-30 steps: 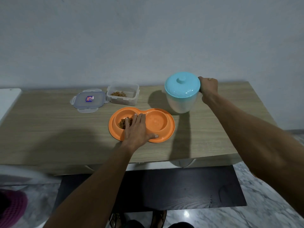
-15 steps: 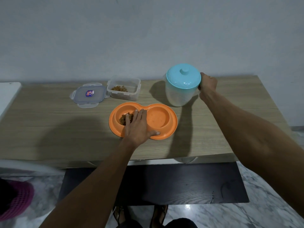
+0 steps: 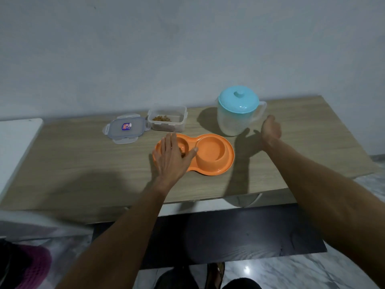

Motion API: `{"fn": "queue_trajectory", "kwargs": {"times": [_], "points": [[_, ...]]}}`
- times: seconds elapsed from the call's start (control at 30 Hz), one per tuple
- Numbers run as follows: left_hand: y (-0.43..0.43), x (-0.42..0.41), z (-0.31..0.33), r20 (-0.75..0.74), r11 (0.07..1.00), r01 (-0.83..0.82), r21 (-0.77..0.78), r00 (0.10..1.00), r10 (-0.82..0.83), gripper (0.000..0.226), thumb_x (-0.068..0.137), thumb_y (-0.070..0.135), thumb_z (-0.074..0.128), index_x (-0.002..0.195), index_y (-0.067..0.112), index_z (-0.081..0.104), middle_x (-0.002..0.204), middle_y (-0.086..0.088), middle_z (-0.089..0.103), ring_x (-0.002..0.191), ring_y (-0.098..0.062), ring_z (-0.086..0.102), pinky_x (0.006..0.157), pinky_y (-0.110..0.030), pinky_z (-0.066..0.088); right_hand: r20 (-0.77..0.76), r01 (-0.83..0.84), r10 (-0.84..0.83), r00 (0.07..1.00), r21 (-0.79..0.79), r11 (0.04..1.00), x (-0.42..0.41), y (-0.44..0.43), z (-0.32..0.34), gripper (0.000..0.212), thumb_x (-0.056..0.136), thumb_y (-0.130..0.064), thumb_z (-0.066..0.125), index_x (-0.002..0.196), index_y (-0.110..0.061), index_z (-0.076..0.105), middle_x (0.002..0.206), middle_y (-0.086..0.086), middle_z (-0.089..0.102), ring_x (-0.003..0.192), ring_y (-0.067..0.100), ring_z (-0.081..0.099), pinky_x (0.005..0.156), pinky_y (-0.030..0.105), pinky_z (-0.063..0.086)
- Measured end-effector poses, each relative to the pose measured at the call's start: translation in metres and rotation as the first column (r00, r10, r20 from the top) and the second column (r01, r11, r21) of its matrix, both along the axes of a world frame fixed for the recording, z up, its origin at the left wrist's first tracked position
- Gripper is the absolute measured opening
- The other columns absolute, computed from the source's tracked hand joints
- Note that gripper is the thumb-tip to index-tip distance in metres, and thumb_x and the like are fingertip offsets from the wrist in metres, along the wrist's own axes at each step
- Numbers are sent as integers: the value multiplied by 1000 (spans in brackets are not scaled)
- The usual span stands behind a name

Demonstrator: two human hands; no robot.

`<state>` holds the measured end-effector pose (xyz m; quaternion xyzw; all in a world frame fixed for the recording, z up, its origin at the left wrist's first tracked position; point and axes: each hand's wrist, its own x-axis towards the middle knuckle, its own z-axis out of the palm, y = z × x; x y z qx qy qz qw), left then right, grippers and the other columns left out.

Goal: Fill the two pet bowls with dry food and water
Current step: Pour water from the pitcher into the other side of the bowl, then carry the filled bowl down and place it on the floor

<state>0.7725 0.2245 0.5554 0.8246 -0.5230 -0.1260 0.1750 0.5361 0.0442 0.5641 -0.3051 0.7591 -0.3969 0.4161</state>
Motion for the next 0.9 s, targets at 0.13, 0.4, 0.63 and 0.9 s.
{"fn": "queue_trajectory", "kwargs": {"times": [0.13, 0.4, 0.63, 0.9], "points": [[9, 37, -4, -92, 982, -186, 37, 978, 189, 90, 86, 67, 46, 151, 9, 22, 157, -12, 28, 145, -31, 26, 111, -53, 30, -57, -51, 56, 997, 85, 995, 23, 42, -17, 66, 92, -49, 42, 133, 2, 51, 136, 23, 55, 123, 39, 53, 101, 41, 42], [0, 70, -17, -252, 931, -279, 233, 908, 335, 75, 84, 59, 58, 131, 2, 50, 135, -20, 53, 127, -38, 49, 103, -48, 43, -293, -211, 278, 915, 239, 948, 74, 93, -31, 77, 82, -55, 63, 136, -3, 45, 141, 19, 43, 128, 40, 46, 103, 45, 43], [-7, 79, -16, -291, 917, -260, 304, 891, 349, 51, 77, 52, 63, 104, 10, 68, 103, -14, 70, 96, -35, 66, 85, -43, 56, -366, -231, 325, 872, 278, 933, 82, 104, -32, 57, 77, -40, 70, 120, -2, 62, 125, 20, 60, 112, 37, 60, 88, 39, 52], [4, 59, -12, -441, 913, -245, 326, 815, 376, 51, 66, 49, 63, 98, 11, 67, 97, -13, 70, 91, -33, 68, 83, -43, 59, -346, -189, 271, 898, 254, 949, 55, 135, -22, 47, 80, -35, 71, 113, -2, 65, 118, 19, 63, 105, 36, 62, 74, 32, 44]]}}
